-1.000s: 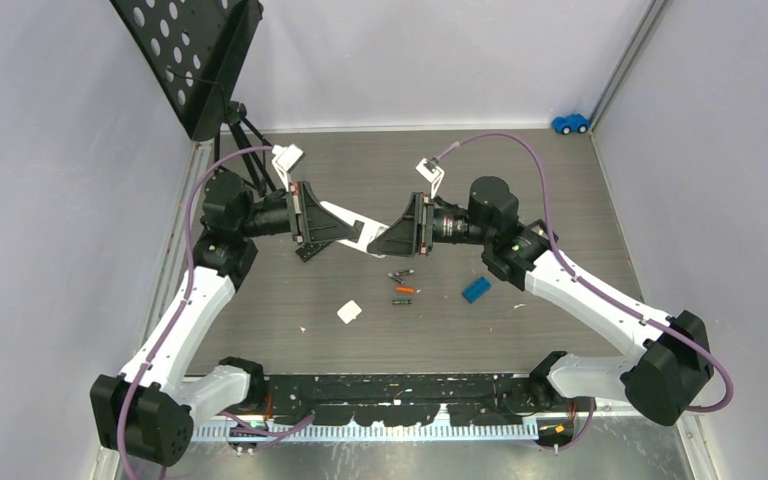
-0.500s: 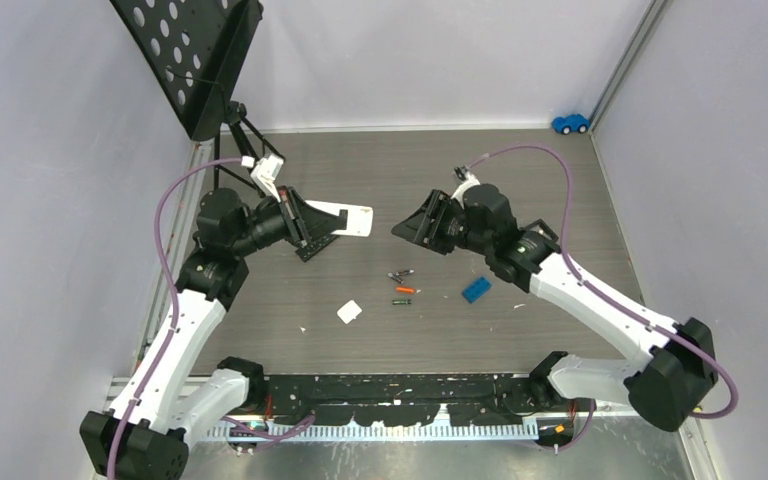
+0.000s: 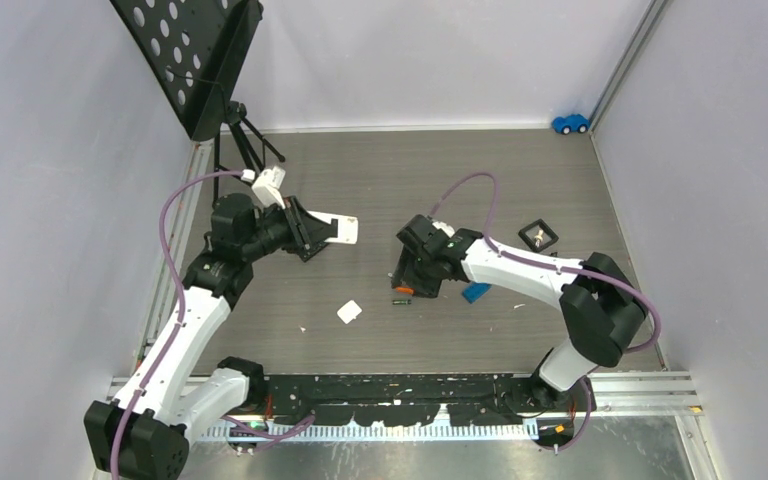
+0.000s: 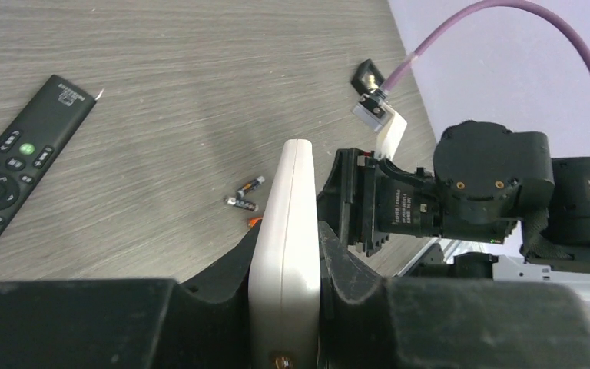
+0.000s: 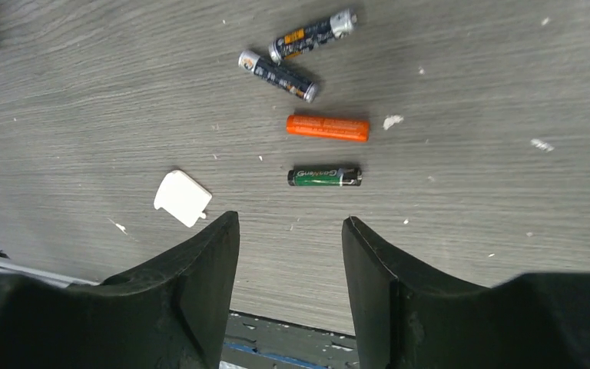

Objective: Load the batteries into the remote control

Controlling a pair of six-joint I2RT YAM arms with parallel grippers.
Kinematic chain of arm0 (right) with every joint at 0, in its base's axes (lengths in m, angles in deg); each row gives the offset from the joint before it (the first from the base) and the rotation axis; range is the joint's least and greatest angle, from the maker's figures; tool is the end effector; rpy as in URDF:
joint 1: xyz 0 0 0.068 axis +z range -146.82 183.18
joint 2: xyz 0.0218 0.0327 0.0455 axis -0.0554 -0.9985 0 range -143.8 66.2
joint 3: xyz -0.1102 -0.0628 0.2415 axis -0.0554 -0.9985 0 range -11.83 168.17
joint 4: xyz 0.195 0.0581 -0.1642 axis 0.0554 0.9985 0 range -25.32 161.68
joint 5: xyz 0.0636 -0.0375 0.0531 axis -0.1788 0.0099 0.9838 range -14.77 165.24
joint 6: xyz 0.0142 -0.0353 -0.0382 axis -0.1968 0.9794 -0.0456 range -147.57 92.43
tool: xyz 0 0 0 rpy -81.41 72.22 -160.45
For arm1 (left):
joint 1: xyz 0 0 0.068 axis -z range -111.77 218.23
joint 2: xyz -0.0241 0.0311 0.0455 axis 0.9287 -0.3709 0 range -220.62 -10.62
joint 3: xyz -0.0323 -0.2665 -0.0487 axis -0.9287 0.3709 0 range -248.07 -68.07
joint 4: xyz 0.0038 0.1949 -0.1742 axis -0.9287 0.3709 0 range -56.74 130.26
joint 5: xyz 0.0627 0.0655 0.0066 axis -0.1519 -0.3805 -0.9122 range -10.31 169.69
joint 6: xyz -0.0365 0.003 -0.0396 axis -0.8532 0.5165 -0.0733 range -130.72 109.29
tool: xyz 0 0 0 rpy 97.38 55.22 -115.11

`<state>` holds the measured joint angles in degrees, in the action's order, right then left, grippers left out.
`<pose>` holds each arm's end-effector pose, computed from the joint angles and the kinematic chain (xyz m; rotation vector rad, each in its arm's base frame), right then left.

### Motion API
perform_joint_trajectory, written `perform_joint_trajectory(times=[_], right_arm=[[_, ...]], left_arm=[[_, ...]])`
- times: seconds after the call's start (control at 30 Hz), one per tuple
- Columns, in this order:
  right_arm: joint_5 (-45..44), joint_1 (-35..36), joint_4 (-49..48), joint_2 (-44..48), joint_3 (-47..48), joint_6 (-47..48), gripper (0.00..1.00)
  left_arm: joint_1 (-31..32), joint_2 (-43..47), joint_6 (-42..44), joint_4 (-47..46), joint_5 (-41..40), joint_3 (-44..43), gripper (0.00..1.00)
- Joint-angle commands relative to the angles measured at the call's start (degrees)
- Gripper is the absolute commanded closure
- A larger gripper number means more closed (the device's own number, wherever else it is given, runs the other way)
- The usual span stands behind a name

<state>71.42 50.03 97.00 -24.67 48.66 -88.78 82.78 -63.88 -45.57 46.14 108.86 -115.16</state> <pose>0.2178 0.2288 0.2079 0.3679 2.7430 0.4900 0.2001 -0.0700 0.3240 0.0123 2.0048 -1.0530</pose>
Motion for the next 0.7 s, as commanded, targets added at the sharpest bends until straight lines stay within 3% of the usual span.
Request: perform_joint_trajectory(times=[0.0,0.4,0.67], right_arm=[[-0.7,1.6,-1.6,-1.2,-1.1,-8.2,0.43],[-7.6,2.7,4.0,-5.0,2.4,-11.3,0.43],[-6.3,2.7,2.8,-8.0,2.3,-16.2,0.51]], left_arm=[[0.0,1.3,1.8,1.4,-3.3,-0.2,1.0],[0.0,4.0,3.1,4.9,-7.0,-0.3,1.0],[0.0,3.5,3.3,5.7,-8.9,-0.2,1.0]])
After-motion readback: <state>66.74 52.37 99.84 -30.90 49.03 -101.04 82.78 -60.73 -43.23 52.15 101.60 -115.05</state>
